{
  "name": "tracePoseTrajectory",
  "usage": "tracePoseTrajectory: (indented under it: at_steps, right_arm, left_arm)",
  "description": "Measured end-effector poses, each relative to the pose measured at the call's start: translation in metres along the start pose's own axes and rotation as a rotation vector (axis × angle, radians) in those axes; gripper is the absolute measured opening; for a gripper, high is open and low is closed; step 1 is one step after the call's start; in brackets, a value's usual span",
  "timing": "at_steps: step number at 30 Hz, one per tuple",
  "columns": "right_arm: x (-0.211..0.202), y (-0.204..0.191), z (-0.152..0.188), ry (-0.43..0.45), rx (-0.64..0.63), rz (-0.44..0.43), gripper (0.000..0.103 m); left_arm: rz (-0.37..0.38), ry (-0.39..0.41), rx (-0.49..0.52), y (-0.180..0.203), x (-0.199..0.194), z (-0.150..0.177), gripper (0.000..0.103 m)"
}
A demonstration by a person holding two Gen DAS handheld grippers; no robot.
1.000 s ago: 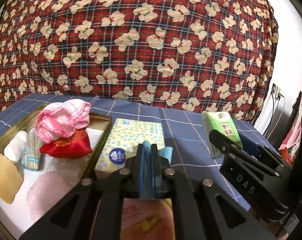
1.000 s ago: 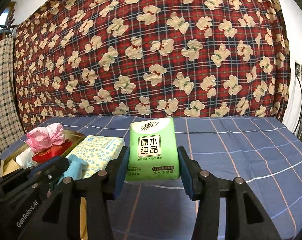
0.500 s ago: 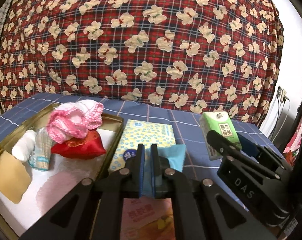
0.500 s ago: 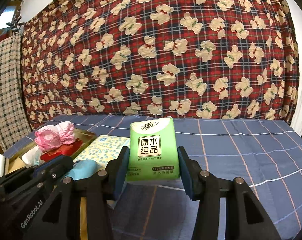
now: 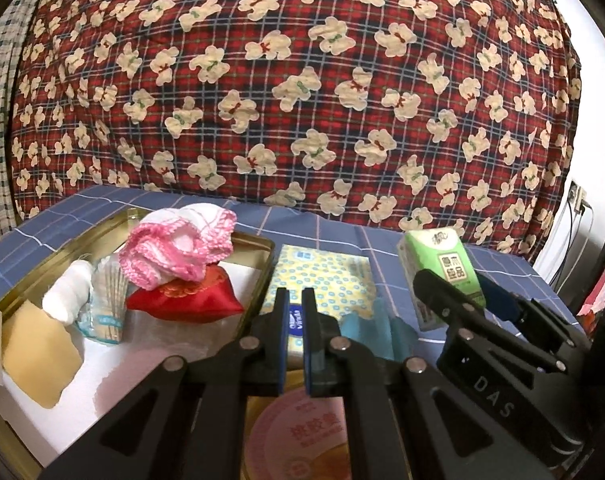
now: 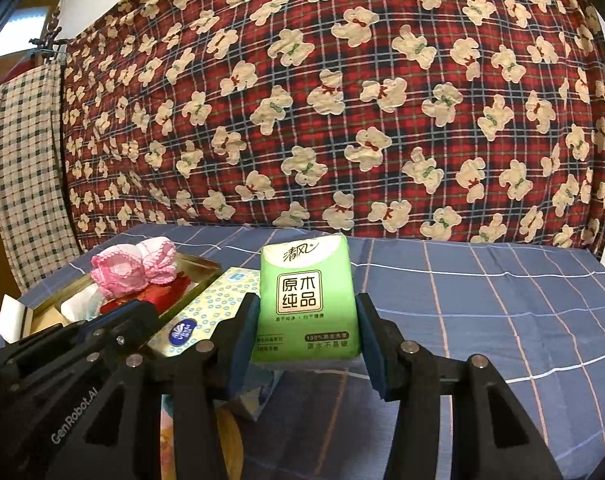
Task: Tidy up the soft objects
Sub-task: 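Carry the teal cloth and green tissue pack over the gold tin tray, then open both tools to drop the teal cloth and tissue pack into the tray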
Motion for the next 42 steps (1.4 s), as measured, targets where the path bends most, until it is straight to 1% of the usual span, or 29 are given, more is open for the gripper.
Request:
tracePoseTrajectory:
  at_steps: [6, 11, 17, 27, 30, 32, 36, 39, 42]
  right_arm:
    - [-0.001, -0.003, 0.0, 0.011, -0.006, -0.01, 0.051]
    - [-0.003, -0.006, 0.0, 0.025, -0.014, -0.02, 0.051]
    - [-0.007, -0.014, 0.0, 0.05, -0.034, -0.019, 0.051]
    - [-0.007, -0.021, 0.001, 0.058, -0.028, -0.037, 0.051]
    - [-0.004, -0.025, 0.0, 0.043, -0.008, -0.062, 0.051]
    - [-0.004, -0.034, -0.004, 0.04, -0.01, -0.062, 0.051]
    - [-0.012, -0.059, -0.015, 0.054, -0.015, -0.129, 0.051]
    - [-0.016, -0.085, -0.025, 0.048, -0.044, -0.172, 0.051]
    - [-0.016, -0.11, -0.031, 0.029, -0.068, -0.208, 0.051]
  left_arm:
    - [-0.003, 0.006, -0.004, -0.001, -0.001, 0.0, 0.003]
    - [-0.02, 0.034, 0.003, -0.002, -0.007, -0.001, 0.003]
    - [-0.027, 0.042, -0.006, -0.006, -0.008, -0.002, 0.003]
    - [-0.024, 0.049, -0.003, -0.011, -0.011, 0.0, 0.003]
    - [-0.022, 0.046, -0.002, -0.012, -0.013, 0.0, 0.003]
    - [-0.008, 0.037, -0.008, -0.018, -0.019, -0.001, 0.003]
    - [-0.023, 0.066, -0.017, -0.038, -0.045, -0.007, 0.003]
    - [-0.062, 0.079, -0.034, -0.059, -0.061, -0.012, 0.003]
    - [-0.093, 0.076, -0.059, -0.082, -0.072, -0.015, 0.003]
Point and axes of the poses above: each gripper's, at about its wrist camera, not at the fingertips, and x roughly the way its jaws point, y to its right, z to its underside, the point moved 2 cm from there along x, roughly the way its jaws point, and after that the axes turned 10 degrees about -y, right-handed, at the moved point
